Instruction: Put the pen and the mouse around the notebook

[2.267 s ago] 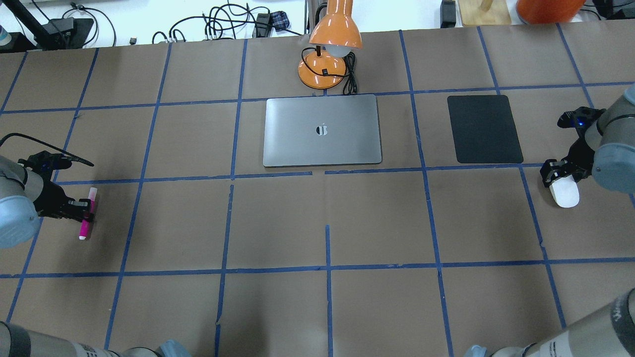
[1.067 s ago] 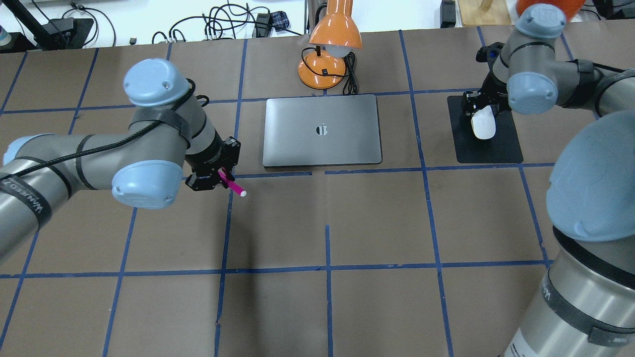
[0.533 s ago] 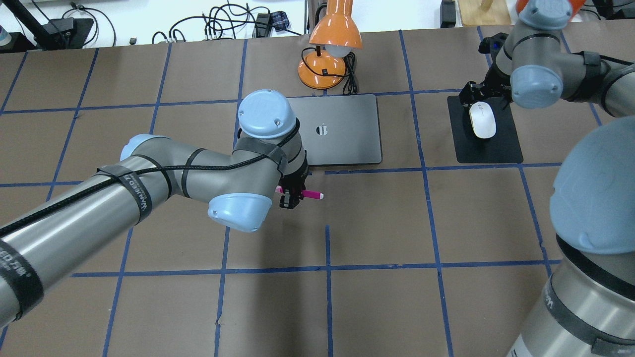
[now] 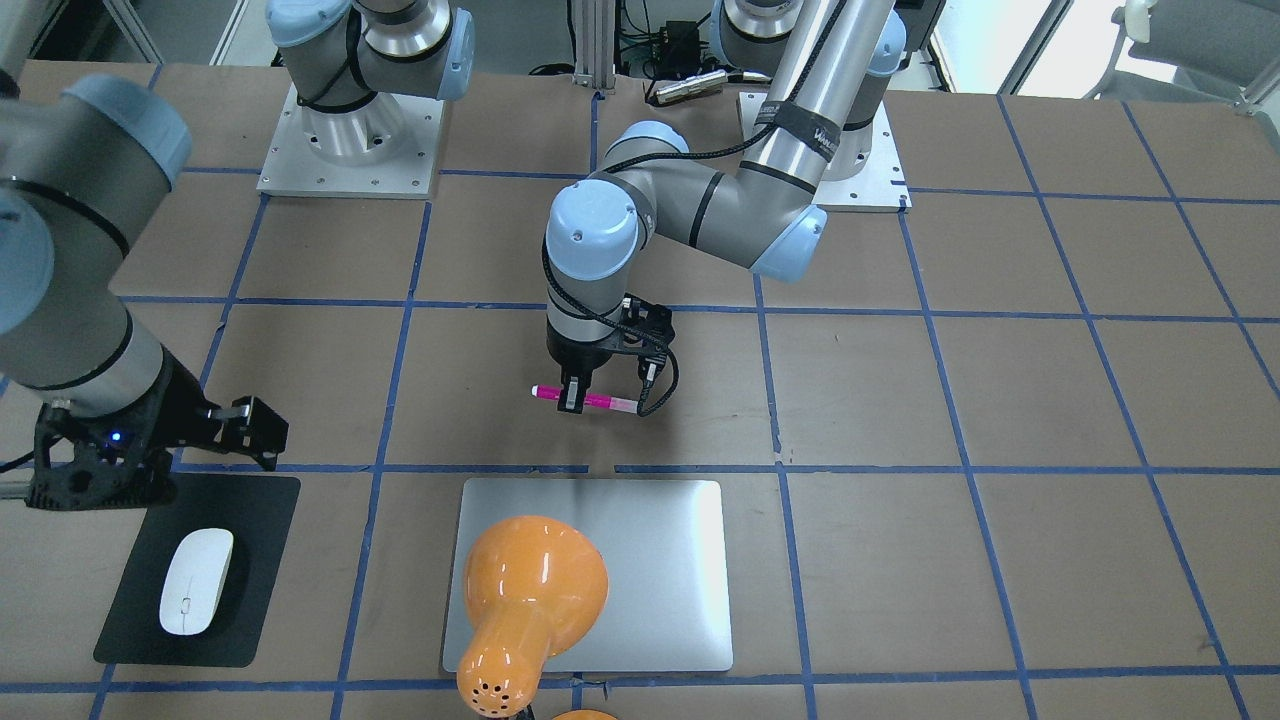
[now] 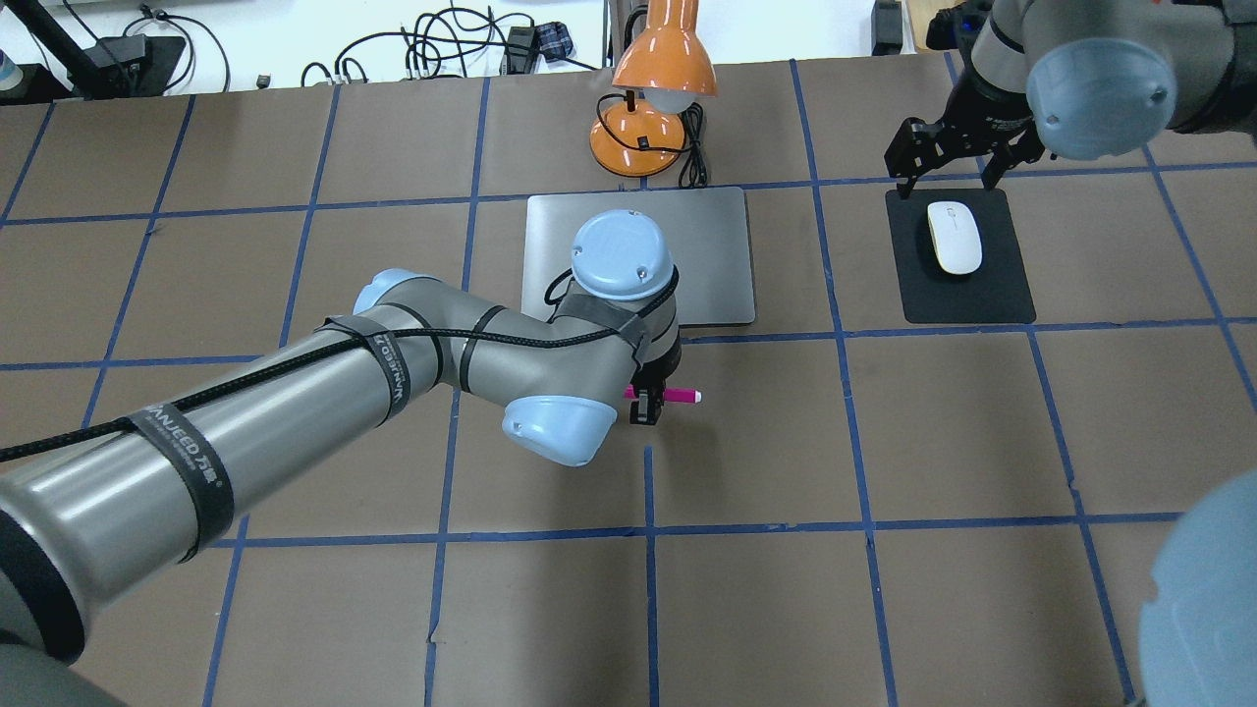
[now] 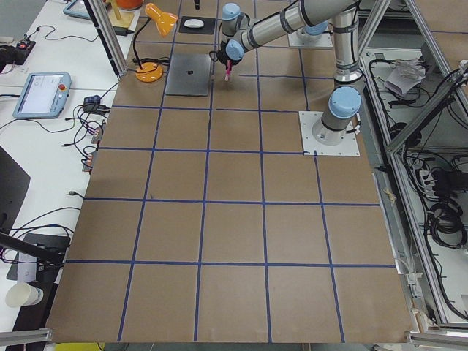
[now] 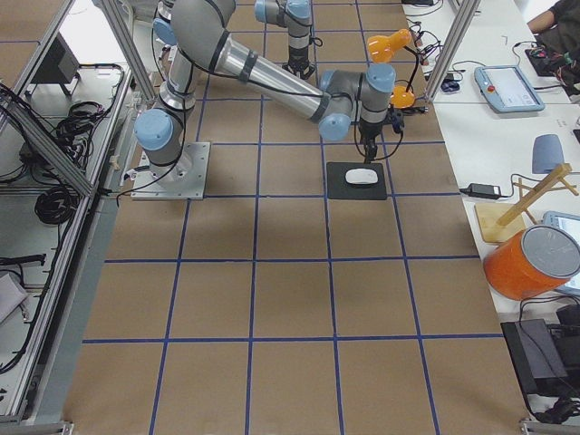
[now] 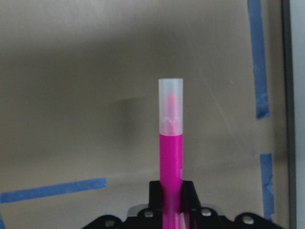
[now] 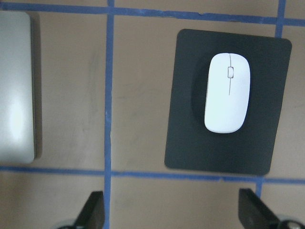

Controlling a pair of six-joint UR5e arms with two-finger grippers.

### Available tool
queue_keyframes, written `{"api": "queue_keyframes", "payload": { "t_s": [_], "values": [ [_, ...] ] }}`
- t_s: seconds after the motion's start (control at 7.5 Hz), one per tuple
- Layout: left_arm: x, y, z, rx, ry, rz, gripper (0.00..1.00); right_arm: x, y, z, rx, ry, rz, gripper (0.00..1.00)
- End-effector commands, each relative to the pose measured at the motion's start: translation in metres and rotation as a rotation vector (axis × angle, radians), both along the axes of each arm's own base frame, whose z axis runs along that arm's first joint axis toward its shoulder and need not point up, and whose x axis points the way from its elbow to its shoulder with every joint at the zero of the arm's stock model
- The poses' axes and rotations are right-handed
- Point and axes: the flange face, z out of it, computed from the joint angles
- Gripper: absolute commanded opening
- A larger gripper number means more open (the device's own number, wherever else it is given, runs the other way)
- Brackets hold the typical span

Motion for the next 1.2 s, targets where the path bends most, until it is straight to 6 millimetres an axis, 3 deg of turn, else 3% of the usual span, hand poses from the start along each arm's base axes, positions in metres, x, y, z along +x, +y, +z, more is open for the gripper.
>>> {"api": "queue_keyframes", "payload": {
  "t_s": [0.0,0.13,0.27,0.4,0.53,0.67,0.8,0.93,1.07],
  "values": [
    [0.0,0.004,-0.007,0.012,-0.017,-0.009,0.0,0.018,0.07,0.082,0.022,-0.001,-0.008,1.0],
    [0.0,0.004,-0.007,0.014,-0.019,-0.011,0.0,0.023,0.074,0.101,-0.017,-0.005,-0.031,1.0],
    [0.001,0.003,-0.009,0.017,-0.021,-0.009,0.0,0.029,0.06,0.089,0.005,-0.02,-0.034,1.0],
    [0.001,0.003,-0.009,0.016,-0.023,0.003,0.95,0.07,0.054,0.092,-0.028,-0.045,-0.026,1.0],
    [0.003,0.002,-0.007,0.012,-0.018,0.004,1.0,0.11,0.053,0.09,-0.024,-0.044,-0.024,1.0],
    [0.005,-0.004,0.005,-0.008,-0.009,0.003,1.0,0.128,0.053,0.08,-0.01,-0.031,-0.012,1.0],
    [0.009,-0.007,0.017,-0.022,-0.006,-0.027,1.0,0.121,0.052,0.076,-0.001,-0.023,0.001,1.0],
    [0.017,-0.01,0.038,-0.037,-0.008,-0.162,1.0,0.119,0.063,0.088,-0.01,0.001,0.0,1.0],
    [0.028,-0.01,0.067,-0.046,-0.013,-0.388,1.0,0.118,0.079,0.112,-0.048,0.004,-0.015,1.0]
  ]
}}
